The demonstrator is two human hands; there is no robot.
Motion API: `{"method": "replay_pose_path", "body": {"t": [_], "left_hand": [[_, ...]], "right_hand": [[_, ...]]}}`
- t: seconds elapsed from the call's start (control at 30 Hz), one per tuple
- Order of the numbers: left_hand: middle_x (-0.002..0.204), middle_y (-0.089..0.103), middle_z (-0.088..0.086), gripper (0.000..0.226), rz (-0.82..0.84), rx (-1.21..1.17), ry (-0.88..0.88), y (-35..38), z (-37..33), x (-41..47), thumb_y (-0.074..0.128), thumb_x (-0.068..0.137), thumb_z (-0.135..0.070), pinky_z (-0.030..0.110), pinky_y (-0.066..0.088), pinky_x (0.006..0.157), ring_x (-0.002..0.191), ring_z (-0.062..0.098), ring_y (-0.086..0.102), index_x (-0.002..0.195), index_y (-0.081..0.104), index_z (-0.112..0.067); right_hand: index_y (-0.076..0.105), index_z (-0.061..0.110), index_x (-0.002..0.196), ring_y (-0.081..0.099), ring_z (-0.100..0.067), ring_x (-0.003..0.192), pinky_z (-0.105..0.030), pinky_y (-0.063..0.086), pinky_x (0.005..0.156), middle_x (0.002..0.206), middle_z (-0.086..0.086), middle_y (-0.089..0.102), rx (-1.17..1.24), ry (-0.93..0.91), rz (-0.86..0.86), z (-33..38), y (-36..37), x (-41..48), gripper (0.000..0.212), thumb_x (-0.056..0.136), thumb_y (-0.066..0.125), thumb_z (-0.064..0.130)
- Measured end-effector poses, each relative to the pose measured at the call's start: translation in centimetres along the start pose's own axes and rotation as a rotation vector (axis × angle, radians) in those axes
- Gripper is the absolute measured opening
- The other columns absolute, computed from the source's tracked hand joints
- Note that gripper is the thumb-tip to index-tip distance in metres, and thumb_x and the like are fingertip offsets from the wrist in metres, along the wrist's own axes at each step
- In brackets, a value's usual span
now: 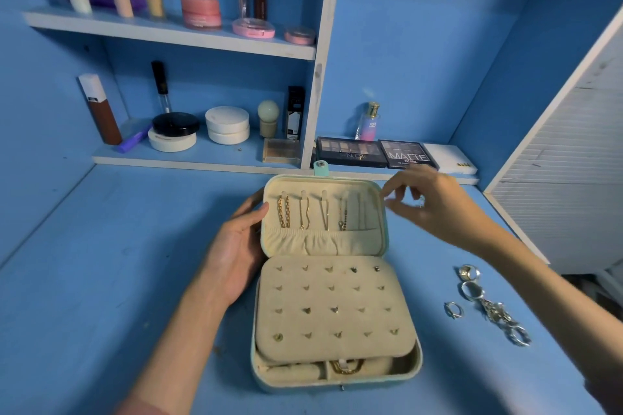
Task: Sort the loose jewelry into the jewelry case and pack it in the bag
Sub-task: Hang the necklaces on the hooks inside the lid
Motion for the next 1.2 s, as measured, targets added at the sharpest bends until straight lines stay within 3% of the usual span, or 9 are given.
{"method": "replay_pose_path", "body": {"t": [0.1,0.27,0.4,0.57,0.73,1.0,1.2], "left_hand": [[0.109,0.071,0.007,0.047,-0.003,0.003,0.001,0.0,0.0,0.0,0.052,0.082,-0.016,0.031,0.056,0.07,0.096,0.02,0.066,0.129,0.056,-0.016],[0.104,0.072,0.004,0.038,-0.006,0.005,0.009,0.1,0.0,-0.1,0.051,0.084,-0.016,0.03,0.054,0.07,0.094,0.018,0.067,0.12,0.06,-0.018],[0.101,0.073,0.003,0.03,-0.023,0.012,0.009,0.1,0.0,-0.1,0.045,0.093,-0.012,0.03,0.053,0.07,0.088,0.015,0.069,0.116,0.062,-0.019],[0.106,0.072,0.005,0.039,-0.014,0.014,0.005,0.1,-0.1,-0.1,0.05,0.085,-0.015,0.029,0.056,0.067,0.09,0.017,0.068,0.123,0.06,-0.018],[0.115,0.07,0.007,0.043,-0.019,0.008,-0.001,0.1,-0.1,0.0,0.049,0.087,-0.014,0.03,0.055,0.07,0.095,0.017,0.068,0.129,0.056,-0.017],[0.111,0.071,0.007,0.048,-0.036,0.007,0.004,0.1,-0.1,-0.1,0.053,0.079,-0.017,0.031,0.053,0.07,0.095,0.018,0.068,0.126,0.058,-0.018],[0.106,0.073,0.004,0.047,-0.028,0.011,0.012,0.2,-0.1,-0.1,0.053,0.077,-0.017,0.029,0.054,0.068,0.091,0.015,0.069,0.124,0.059,-0.018]], "right_hand": [[0.068,0.016,0.085,0.047,-0.006,0.061,-0.011,0.034,0.056,0.07,0.008,0.056,-0.044,0.203,-0.052,-3.5,-1.8,0.5,0.01,0.083,0.066,0.007],[0.072,0.021,0.092,0.049,-0.002,0.064,-0.013,0.039,0.059,0.08,0.003,0.063,-0.268,0.396,0.298,-8.2,-1.9,-0.2,0.011,0.084,0.066,0.017],[0.07,0.024,0.102,0.055,-0.015,0.075,-0.027,0.045,0.069,0.087,0.003,0.065,-0.342,0.464,0.373,-9.5,-1.2,-0.9,0.02,0.085,0.062,0.02],[0.07,0.024,0.102,0.052,-0.017,0.077,-0.023,0.037,0.066,0.086,0.002,0.067,-0.407,0.432,0.33,-10.3,-0.2,-1.2,0.021,0.084,0.061,0.019],[0.061,0.032,0.079,0.055,-0.017,0.076,-0.022,0.036,0.065,0.072,0.009,0.057,-0.327,0.441,0.313,-10.5,-0.3,-1.2,0.016,0.08,0.064,0.016],[0.065,0.03,0.102,0.057,-0.018,0.077,-0.024,0.039,0.064,0.081,0.005,0.064,-0.349,0.402,0.309,-10.4,-0.1,-1.3,0.023,0.08,0.064,0.022],[0.066,0.025,0.103,0.059,-0.022,0.087,-0.028,0.042,0.066,0.093,0.001,0.067,-0.497,0.33,0.249,-9.1,0.1,-1.5,0.02,0.087,0.056,0.032]]}}
Point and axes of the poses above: each hand's wrist, its own x-axis towards the middle knuckle, its own y-axis out of the palm, z = x × y, the point moved 2 cm from there along x, towards the middle knuckle
